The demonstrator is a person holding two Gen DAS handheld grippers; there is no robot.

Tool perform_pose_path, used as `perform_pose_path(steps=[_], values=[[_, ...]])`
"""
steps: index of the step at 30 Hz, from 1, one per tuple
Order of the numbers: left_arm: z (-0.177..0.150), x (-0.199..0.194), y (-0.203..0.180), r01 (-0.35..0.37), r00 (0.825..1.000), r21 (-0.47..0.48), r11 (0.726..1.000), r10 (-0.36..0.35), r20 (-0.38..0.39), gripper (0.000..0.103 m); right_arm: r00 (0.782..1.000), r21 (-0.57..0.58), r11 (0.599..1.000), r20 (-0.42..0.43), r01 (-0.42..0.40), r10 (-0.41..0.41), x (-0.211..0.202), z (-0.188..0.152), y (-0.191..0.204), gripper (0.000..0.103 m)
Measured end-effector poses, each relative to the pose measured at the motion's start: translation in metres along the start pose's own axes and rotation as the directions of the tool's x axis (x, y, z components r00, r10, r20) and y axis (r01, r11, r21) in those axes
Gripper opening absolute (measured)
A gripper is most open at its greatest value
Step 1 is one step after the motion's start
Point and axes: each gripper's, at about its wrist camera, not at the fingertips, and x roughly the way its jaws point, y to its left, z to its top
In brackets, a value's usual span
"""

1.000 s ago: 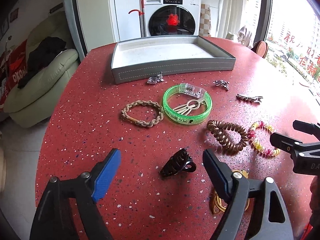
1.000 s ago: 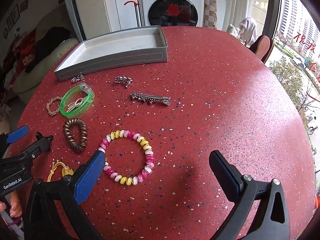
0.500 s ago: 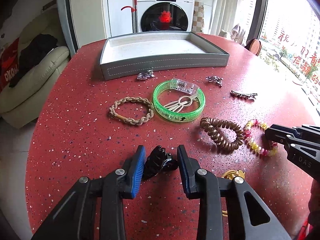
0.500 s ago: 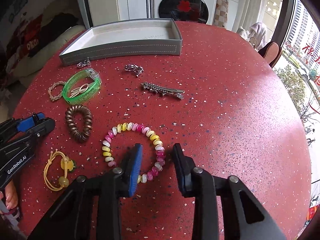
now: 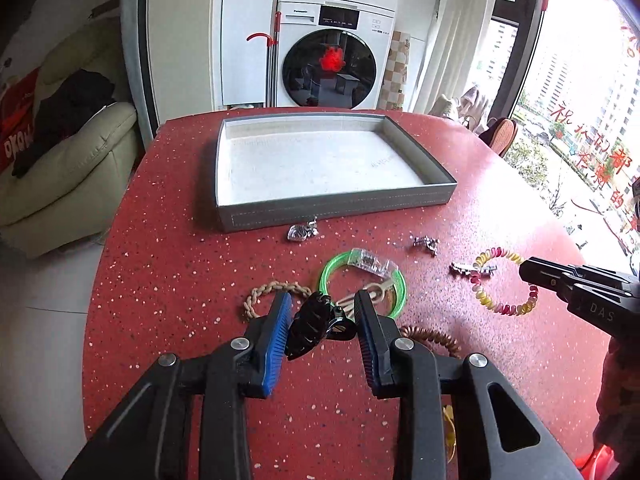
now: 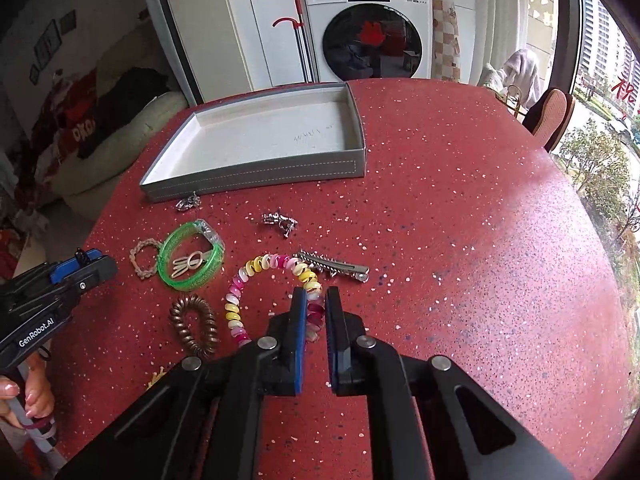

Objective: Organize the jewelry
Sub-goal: 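Carry both items into the white tray and open both tools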

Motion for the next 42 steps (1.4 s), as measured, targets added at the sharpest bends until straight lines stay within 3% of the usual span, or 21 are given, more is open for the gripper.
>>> perform_pose_path(steps=[8,16,26,32,36,37,38,39,42], values=[[0.077,0.029,0.011,-0.035,0.999,0.002,0.999,0.035,0.037,0.051,0.999,-0.007,1.000,0.041,-0.028,0.028,0.017,0.081,0.002,0.010],[0.127,0.098,0.028,-0.098,0.995,-0.033,0.995,0.098,0.015,0.051,0.999,0.042,0.998,-0.011,-0.044,0.045,0.084,0.142,-0.002,0.010],[0.129,0.176,0.037,-0.182,0.981,-0.001,0.983,0.181,-0.074,0.051,0.997,0.071,0.997,-0.074,0.005,0.001,0.156,0.155,-0.006,0.010],[0.122,0.190,0.034,-0.213,0.972,0.029,0.977,0.215,-0.092,0.052,0.994,0.081,0.996,-0.104,0.024,-0.015,0.172,0.148,-0.008,0.010],[0.122,0.190,0.029,-0.247,0.966,0.061,0.967,0.251,-0.062,0.053,0.995,0.081,0.996,-0.102,0.028,-0.020,0.173,0.145,-0.008,0.010],[0.122,0.190,0.028,-0.265,0.962,0.071,0.962,0.269,-0.056,0.067,0.995,0.071,0.997,-0.101,0.032,-0.024,0.174,0.144,-0.006,0.011],[0.122,0.189,0.028,-0.284,0.956,0.076,0.956,0.289,-0.051,0.090,0.995,0.062,0.998,-0.100,0.033,-0.026,0.174,0.144,-0.005,0.011],[0.122,0.187,0.028,-0.290,0.955,0.073,0.954,0.294,-0.044,0.095,0.995,0.059,0.998,-0.100,0.026,-0.020,0.173,0.144,-0.004,0.013],[0.122,0.181,0.030,-0.268,0.962,0.055,0.962,0.270,-0.030,0.095,0.995,0.077,0.997,-0.097,-0.014,0.021,0.170,0.144,-0.004,0.022]])
